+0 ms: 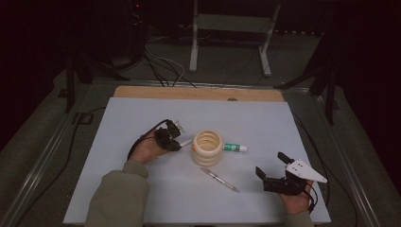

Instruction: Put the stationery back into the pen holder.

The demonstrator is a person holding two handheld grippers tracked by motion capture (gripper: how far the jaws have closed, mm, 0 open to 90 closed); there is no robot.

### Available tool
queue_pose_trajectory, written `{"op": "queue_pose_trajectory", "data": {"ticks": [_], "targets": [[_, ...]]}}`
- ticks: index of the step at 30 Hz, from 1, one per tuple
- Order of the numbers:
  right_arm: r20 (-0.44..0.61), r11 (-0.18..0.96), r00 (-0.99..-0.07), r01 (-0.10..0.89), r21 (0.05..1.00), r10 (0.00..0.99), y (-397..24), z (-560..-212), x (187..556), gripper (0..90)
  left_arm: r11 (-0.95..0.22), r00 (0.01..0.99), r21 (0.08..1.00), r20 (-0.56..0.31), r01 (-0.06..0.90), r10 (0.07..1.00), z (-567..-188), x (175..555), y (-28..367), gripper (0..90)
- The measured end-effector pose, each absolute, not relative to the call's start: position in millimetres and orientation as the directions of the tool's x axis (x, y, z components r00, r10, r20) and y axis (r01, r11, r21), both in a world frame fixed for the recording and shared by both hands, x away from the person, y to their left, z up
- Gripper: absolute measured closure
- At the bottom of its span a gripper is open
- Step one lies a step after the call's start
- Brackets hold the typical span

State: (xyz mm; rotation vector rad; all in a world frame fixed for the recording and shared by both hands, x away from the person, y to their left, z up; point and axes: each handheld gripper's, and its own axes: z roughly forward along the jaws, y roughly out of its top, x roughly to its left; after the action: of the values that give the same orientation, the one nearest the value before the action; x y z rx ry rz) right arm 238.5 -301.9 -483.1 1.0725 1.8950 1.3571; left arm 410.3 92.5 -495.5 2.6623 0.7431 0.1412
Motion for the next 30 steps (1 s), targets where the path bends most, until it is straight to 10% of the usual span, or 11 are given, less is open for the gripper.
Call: {"op": "queue_pose_trajectory", "data": {"ticks": [30], "targets": [[0.003, 0.165, -0.516, 0.279, 0.946, 0.856, -302, -483, 238, 0.2, -0.7, 0.805, 0.489, -0.01, 0.521, 0.593, -476, 406, 105, 79.5]]}}
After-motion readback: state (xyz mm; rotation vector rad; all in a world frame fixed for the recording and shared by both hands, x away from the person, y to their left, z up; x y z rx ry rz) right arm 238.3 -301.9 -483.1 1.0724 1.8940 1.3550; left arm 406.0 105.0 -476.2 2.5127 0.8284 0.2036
